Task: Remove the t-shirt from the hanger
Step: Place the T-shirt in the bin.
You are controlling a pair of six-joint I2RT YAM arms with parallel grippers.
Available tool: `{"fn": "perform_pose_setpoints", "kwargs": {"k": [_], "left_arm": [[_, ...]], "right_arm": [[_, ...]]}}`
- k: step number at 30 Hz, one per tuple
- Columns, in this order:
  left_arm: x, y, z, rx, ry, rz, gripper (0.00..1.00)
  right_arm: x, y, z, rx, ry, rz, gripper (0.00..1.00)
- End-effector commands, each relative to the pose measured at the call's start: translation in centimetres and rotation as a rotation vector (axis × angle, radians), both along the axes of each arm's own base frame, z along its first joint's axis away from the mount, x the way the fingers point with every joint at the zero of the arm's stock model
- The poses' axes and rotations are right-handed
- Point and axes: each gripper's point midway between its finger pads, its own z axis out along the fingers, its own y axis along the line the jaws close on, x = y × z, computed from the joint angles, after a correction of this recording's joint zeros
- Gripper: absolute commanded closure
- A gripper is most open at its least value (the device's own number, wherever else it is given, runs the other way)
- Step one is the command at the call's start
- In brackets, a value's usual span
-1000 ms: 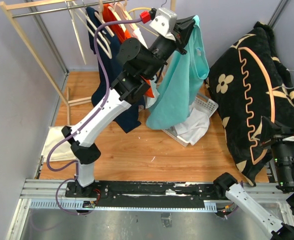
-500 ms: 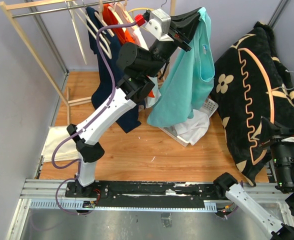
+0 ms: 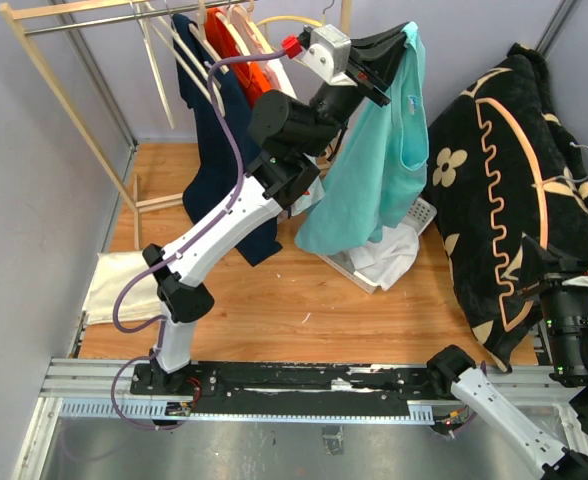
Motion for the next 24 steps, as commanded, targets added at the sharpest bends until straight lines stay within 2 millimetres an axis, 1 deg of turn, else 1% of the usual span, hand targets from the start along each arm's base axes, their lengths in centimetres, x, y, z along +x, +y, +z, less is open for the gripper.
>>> {"fn": "perform_pose_setpoints", "kwargs": {"k": [1,4,8,12,16,18,21,23,24], "left_arm": [[1.8,-1.7,-2.7,0.034,0.072,-0.003,0.99],[2.8,-2.7,-5.3,0.08,0.127,0.001,1.0],[3.3,-3.5,-7.8,0.118,0.187,-0.016,0.99],[3.0,-4.3,-10.0,0.147,0.238,-0.067,0.99],[2.7,-5.3,-12.8,0.18,0.293,-0.114,0.99],[2.7,-5.6,-14.1,0.195,0.317,-0.115,0.99],[2.8,-5.7,-16.6,0.228,0.36,-0.091,0.99],[2.9,-5.4,-18.2,0.245,0.39,-0.064,1.0],[3.0,-5.2,-19.7,0.263,0.41,-0.052,1.0]], "right_arm": [[-0.4,-0.3,1.1,0.045,-0.052,0.005,0.99],[-0.4,-0.4,1.0,0.045,-0.051,0.0,0.99],[-0.4,-0.6,0.9,0.042,-0.049,-0.01,0.99],[-0.3,-0.8,0.8,0.042,-0.048,-0.024,0.99],[-0.4,-1.0,1.1,0.048,-0.059,-0.034,0.99],[-0.4,-1.1,1.1,0.047,-0.06,-0.037,0.99],[-0.4,-1.1,1.2,0.046,-0.059,-0.04,0.99],[-0.3,-1.1,1.1,0.045,-0.058,-0.041,0.99],[-0.3,-1.0,1.0,0.043,-0.057,-0.041,0.99]]}}
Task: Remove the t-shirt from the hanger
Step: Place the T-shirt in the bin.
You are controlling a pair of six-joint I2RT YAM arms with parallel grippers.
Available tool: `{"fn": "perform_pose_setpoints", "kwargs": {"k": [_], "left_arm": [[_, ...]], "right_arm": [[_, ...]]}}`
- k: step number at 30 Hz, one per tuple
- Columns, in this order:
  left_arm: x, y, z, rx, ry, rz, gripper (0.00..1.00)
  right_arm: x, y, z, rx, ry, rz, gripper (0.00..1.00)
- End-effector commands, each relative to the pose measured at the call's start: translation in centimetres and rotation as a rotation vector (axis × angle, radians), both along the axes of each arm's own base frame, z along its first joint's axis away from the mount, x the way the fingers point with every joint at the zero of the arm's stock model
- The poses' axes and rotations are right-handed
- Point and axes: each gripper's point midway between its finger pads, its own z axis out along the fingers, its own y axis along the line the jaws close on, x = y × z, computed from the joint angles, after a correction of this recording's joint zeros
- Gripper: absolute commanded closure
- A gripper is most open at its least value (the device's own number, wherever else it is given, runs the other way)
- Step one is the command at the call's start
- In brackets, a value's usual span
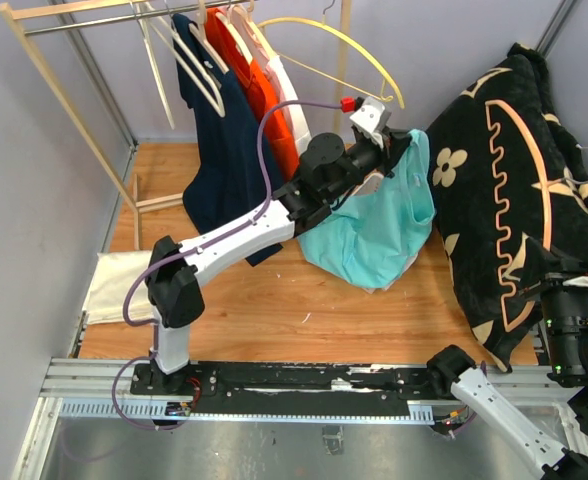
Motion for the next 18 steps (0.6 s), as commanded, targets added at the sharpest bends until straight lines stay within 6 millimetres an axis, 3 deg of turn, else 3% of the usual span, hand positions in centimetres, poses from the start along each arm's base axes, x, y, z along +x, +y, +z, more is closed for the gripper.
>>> {"fn": "perform_pose_setpoints", "kwargs": {"k": [1,9,13,18], "left_arm": [[-1.5,2.4,1.6,-0.054,-0.006,0.042,0.99],[-3.2,4.3,-4.4,0.093,0.038,0.101,1.0],[-4.5,3.8,-8.5,0.214,0.069,0.13,0.99],[-4.7,3.5,-14.1,0.303,0.164,0.126,1.0]], "right_arm": [[-0.2,-0.3,1.3,0.034,-0.058,-0.001,0.99],[0.7,0.4,0.7,0.024,-0.045,0.003,0.99],[1.6,1.3,0.2,0.018,-0.028,0.022,0.99],[2.8,2.8,-0.6,0.014,-0.001,0.058,0.99]]}}
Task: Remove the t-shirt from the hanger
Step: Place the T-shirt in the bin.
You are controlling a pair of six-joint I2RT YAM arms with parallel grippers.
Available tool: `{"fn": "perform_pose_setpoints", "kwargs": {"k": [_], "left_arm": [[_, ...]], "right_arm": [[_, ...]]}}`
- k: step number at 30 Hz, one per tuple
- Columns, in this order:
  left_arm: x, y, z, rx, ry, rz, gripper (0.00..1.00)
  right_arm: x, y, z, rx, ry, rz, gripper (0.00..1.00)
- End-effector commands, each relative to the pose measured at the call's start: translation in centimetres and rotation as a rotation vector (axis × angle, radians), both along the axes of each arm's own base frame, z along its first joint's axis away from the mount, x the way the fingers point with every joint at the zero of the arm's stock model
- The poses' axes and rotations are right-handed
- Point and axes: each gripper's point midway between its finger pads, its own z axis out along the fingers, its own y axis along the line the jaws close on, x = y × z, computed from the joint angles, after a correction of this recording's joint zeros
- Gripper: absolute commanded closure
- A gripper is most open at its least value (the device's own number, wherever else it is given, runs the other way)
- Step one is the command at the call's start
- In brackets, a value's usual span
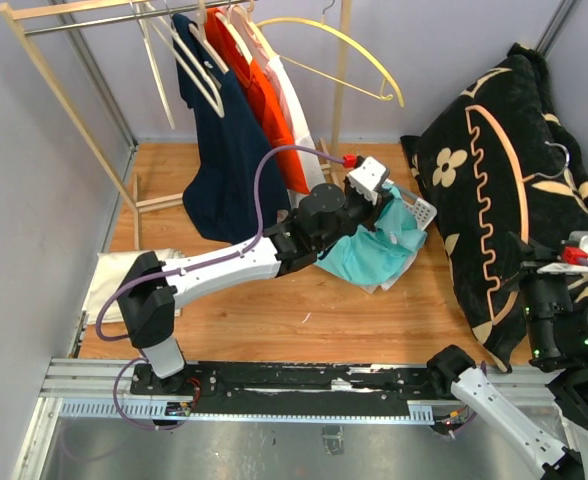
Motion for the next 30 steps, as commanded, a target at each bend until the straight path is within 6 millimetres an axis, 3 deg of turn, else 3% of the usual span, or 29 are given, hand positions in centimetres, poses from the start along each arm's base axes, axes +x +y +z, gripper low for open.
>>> {"fn": "perform_pose_setpoints", "kwargs": {"k": [1,9,20,25,30], "left_arm": [[0.4,0.8,-4.7,0.095,0.065,0.05,0.99],[1.8,-0.1,-12.1,0.232,0.154,0.093,1.0],[2.4,-2.0,-21.6,0.282,0.335,0.028,1.0],[2.3,-2.2,-22.9,0.295,0.371,0.002,0.99],[2.5,-1.8,-21.1,0.303,0.362,0.026,0.99]], "right_arm": [[1.2,1.8,1.0,0.041,-0.036,0.058,0.99],[1.8,2.7,0.8,0.045,-0.033,0.085,0.99],[1.5,2.6,1.6,0.037,-0.059,0.094,0.99],[1.3,3.0,2.0,0.037,-0.079,0.122,0.99],[1.1,3.7,2.6,0.033,-0.101,0.166,0.99]]}}
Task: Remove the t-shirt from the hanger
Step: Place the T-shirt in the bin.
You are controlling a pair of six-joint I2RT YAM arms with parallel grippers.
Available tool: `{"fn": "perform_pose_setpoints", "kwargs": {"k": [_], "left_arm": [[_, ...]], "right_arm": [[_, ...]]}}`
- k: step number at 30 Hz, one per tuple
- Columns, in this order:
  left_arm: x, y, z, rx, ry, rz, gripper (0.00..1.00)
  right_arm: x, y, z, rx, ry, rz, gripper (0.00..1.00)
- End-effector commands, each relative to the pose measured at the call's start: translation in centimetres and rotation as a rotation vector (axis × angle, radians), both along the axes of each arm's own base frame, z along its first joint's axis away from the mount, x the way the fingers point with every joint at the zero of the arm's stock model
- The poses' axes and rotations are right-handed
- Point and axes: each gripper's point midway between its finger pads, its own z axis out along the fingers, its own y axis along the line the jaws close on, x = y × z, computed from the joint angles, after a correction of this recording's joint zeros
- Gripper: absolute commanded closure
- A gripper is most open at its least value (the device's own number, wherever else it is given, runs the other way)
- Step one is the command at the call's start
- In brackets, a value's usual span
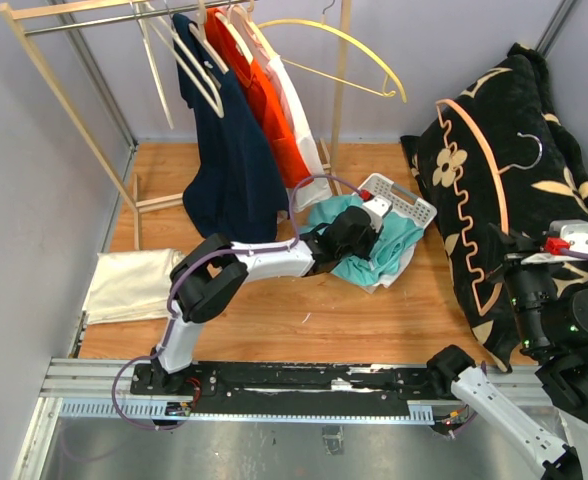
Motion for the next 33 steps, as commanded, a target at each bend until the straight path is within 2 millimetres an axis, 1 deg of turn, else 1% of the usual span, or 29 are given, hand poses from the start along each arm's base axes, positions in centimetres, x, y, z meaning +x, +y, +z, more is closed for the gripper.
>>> {"fn": "perform_pose_setpoints", "kwargs": {"k": [1,3,5,8,9,11,12,13,15,16,17,21,25,26,28,31,33], "left_arm": [[0.4,-0.3,3.6,-0.032,-0.023,0.012,0.98],[0.4,0.2,5.1,-0.038,-0.039,0.024,0.91],[0.3,0.7,6.8,-0.058,-0.057,0.034,0.8],[-0.2,1.4,9.5,-0.099,-0.083,0.034,0.47],[-0.5,1.6,11.0,-0.129,-0.097,0.023,0.36],[-1.1,1.9,12.7,-0.163,-0.113,0.009,0.3],[-1.4,2.2,13.5,-0.18,-0.122,0.004,0.22],[-1.7,2.3,14.2,-0.192,-0.129,-0.002,0.19],[-2.2,2.8,15.8,-0.222,-0.146,-0.01,0.18],[-2.5,3.0,16.3,-0.231,-0.153,-0.014,0.08],[-2.8,3.2,17.1,-0.245,-0.162,-0.019,0.04],[-4.0,4.4,19.7,-0.299,-0.188,-0.029,0.03],[-4.8,6.7,21.3,-0.338,-0.197,0.018,0.03],[-5.0,7.4,21.4,-0.348,-0.196,0.035,0.03],[-5.5,9.0,20.7,-0.358,-0.182,0.073,0.03],[-6.4,11.5,20.3,-0.381,-0.177,0.125,0.03],[-7.0,13.2,20.3,-0.396,-0.182,0.156,0.03]], "right_arm": [[-0.9,1.0,3.0,0.039,-0.108,0.087,0.99],[-0.9,1.2,3.3,0.039,-0.117,0.102,0.99],[-0.9,1.4,3.5,0.035,-0.123,0.111,0.99],[-0.8,1.9,3.7,0.025,-0.128,0.13,0.99],[-0.8,2.1,3.8,0.022,-0.134,0.14,0.99],[-0.8,2.5,4.0,0.021,-0.147,0.16,0.99],[-0.8,2.6,4.1,0.023,-0.156,0.166,0.99],[-0.8,2.8,4.2,0.022,-0.162,0.176,0.99],[-0.7,3.3,4.4,0.015,-0.172,0.197,0.99],[-0.6,3.6,4.4,0.009,-0.174,0.21,0.99],[-0.4,4.0,4.4,0.004,-0.176,0.221,0.99],[0.7,5.5,4.5,-0.018,-0.161,0.26,0.99],[2.1,7.2,5.3,-0.014,-0.152,0.294,0.99],[2.5,7.8,5.7,-0.012,-0.148,0.31,0.99],[3.4,9.0,6.6,-0.002,-0.151,0.338,0.99],[5.1,10.7,7.4,-0.004,-0.154,0.366,0.99],[6.3,11.9,7.7,-0.009,-0.15,0.38,0.99]]}}
